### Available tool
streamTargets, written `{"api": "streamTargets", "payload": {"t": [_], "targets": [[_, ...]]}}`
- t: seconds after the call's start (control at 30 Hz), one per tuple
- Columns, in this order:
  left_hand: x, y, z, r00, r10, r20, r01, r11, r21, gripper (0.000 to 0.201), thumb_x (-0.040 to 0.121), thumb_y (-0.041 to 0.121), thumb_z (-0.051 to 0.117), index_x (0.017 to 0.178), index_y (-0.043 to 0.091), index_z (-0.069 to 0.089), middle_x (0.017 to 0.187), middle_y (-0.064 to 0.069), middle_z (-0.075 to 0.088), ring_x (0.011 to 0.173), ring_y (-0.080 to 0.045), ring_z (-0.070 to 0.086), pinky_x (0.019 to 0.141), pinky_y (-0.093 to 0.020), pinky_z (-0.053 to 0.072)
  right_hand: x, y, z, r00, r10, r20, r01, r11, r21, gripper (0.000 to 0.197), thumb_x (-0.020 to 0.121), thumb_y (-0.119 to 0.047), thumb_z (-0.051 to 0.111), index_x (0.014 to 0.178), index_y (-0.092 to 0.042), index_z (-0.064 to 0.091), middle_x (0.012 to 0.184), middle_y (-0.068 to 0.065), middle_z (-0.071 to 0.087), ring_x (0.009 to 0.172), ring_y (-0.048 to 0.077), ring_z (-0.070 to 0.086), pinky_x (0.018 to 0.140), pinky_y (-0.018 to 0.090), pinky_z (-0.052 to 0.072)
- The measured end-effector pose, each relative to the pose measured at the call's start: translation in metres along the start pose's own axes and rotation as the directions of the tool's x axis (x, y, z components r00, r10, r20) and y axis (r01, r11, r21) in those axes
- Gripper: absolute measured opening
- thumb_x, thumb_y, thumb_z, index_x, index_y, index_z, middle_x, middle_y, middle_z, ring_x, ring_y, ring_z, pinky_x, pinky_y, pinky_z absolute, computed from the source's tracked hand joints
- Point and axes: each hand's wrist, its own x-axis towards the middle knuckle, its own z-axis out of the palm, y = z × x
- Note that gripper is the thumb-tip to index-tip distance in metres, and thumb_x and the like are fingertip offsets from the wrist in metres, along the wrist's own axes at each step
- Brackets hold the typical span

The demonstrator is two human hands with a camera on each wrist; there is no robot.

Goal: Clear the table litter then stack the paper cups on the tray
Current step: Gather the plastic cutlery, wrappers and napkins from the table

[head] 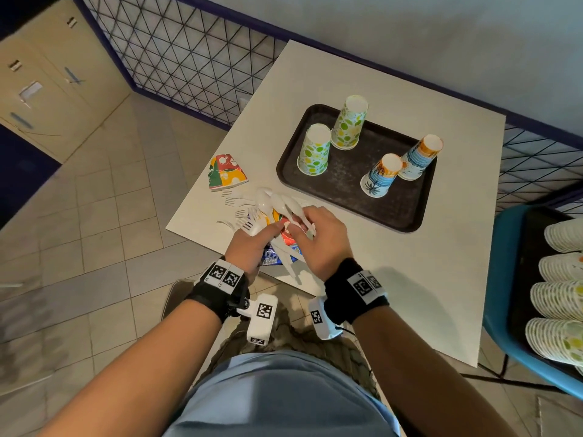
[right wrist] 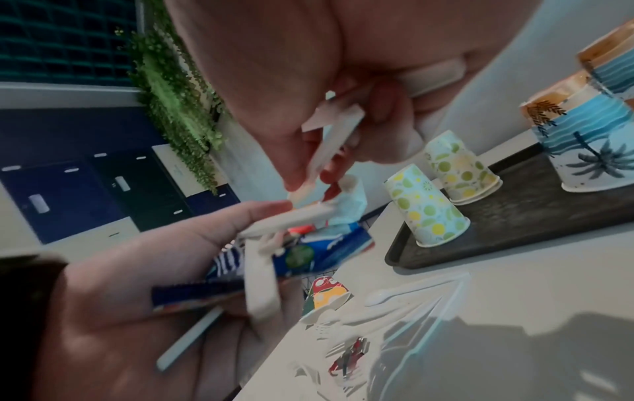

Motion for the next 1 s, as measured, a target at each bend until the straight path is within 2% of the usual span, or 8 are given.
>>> {"api": "streamTargets", "payload": {"t": [0.13, 0.37, 0.43, 0.53, 0.6, 0.77, 0.93, 1.0], "targets": [[0.001, 0.001, 0.004, 1.0, 0.02, 0.011, -0.019, 0.999, -0.05, 0.026, 0.096, 0.024, 0.075, 0.121, 0.015, 0.076, 0.115, -0.016, 0.08, 0.107, -0.037, 0.077, 0.099, -0.054, 0.059, -0.008, 0.003, 0.006, 0.997, -0.073, 0.015, 0.073, 0.997, 0.006, 0.034, 0.1, -0.029, 0.062, 0.132, -0.017, 0.066, 0.101, -0.012, 0.046, 0.095, 0.009, 0.057, 0.085, 0.015, 0.041], [0.008, 0.001, 0.009, 0.998, -0.06, -0.001, 0.059, 0.997, -0.044, 0.031, 0.089, 0.03, 0.083, 0.114, 0.012, 0.079, 0.11, -0.018, 0.081, 0.105, -0.039, 0.077, 0.102, -0.061, 0.056, -0.01, 0.002, 0.011, 0.987, -0.136, -0.083, 0.145, 0.983, 0.116, 0.032, 0.092, -0.009, 0.054, 0.119, -0.001, 0.071, 0.1, -0.007, 0.051, 0.088, -0.003, 0.048, 0.083, 0.002, 0.036], [0.009, 0.003, 0.011, 0.998, -0.066, 0.008, 0.067, 0.997, -0.041, 0.039, 0.083, 0.039, 0.086, 0.114, 0.015, 0.08, 0.11, -0.018, 0.081, 0.104, -0.04, 0.077, 0.102, -0.062, 0.056, -0.008, 0.0, 0.008, 0.976, -0.191, -0.103, 0.202, 0.974, 0.107, 0.024, 0.091, 0.0, 0.054, 0.108, 0.006, 0.07, 0.094, 0.002, 0.053, 0.084, 0.002, 0.047, 0.08, 0.006, 0.04], [0.01, 0.005, 0.014, 0.998, -0.055, 0.024, 0.056, 0.998, -0.04, 0.044, 0.077, 0.043, 0.087, 0.111, 0.016, 0.081, 0.109, -0.018, 0.081, 0.102, -0.039, 0.078, 0.102, -0.061, 0.056, -0.004, 0.001, 0.001, 0.962, -0.24, -0.131, 0.249, 0.967, 0.054, 0.022, 0.096, -0.002, 0.051, 0.084, 0.007, 0.067, 0.086, 0.02, 0.061, 0.078, 0.021, 0.05, 0.071, 0.031, 0.05], [0.013, 0.007, 0.014, 0.999, -0.047, 0.016, 0.047, 0.999, -0.022, 0.043, 0.075, 0.044, 0.088, 0.107, 0.017, 0.082, 0.107, -0.017, 0.082, 0.1, -0.038, 0.079, 0.101, -0.061, 0.057, 0.0, -0.004, -0.007, 0.982, -0.143, -0.124, 0.161, 0.976, 0.149, 0.034, 0.097, -0.012, 0.041, 0.092, 0.009, 0.067, 0.09, 0.02, 0.058, 0.08, 0.022, 0.051, 0.072, 0.035, 0.047], [0.016, 0.007, 0.018, 1.0, -0.028, 0.004, 0.028, 1.0, 0.005, 0.043, 0.077, 0.043, 0.086, 0.111, 0.016, 0.081, 0.106, -0.014, 0.082, 0.099, -0.036, 0.079, 0.101, -0.06, 0.057, 0.005, -0.008, -0.015, 0.995, -0.093, -0.032, 0.096, 0.988, 0.122, 0.045, 0.098, -0.009, 0.052, 0.142, -0.004, 0.051, 0.111, 0.001, 0.049, 0.094, 0.001, 0.045, 0.085, 0.008, 0.037], [0.014, 0.007, 0.023, 1.0, -0.027, -0.003, 0.027, 0.999, -0.035, 0.047, 0.073, 0.044, 0.088, 0.108, 0.013, 0.082, 0.104, -0.018, 0.081, 0.097, -0.037, 0.079, 0.101, -0.06, 0.057, 0.007, -0.01, -0.005, 0.991, 0.038, -0.127, -0.036, 0.999, 0.023, 0.02, 0.095, -0.023, 0.062, 0.115, -0.02, 0.06, 0.101, -0.004, 0.053, 0.081, 0.011, 0.055, 0.076, 0.039, 0.053], [0.013, 0.008, 0.023, 0.999, -0.032, -0.013, 0.032, 0.998, -0.058, 0.04, 0.078, 0.039, 0.087, 0.108, 0.013, 0.082, 0.104, -0.018, 0.081, 0.096, -0.037, 0.079, 0.099, -0.058, 0.058, 0.007, -0.008, 0.0, 0.988, 0.031, -0.15, -0.032, 0.999, -0.005, 0.021, 0.096, -0.028, 0.063, 0.114, -0.018, 0.065, 0.103, -0.004, 0.05, 0.079, 0.01, 0.056, 0.077, 0.039, 0.055]]}}
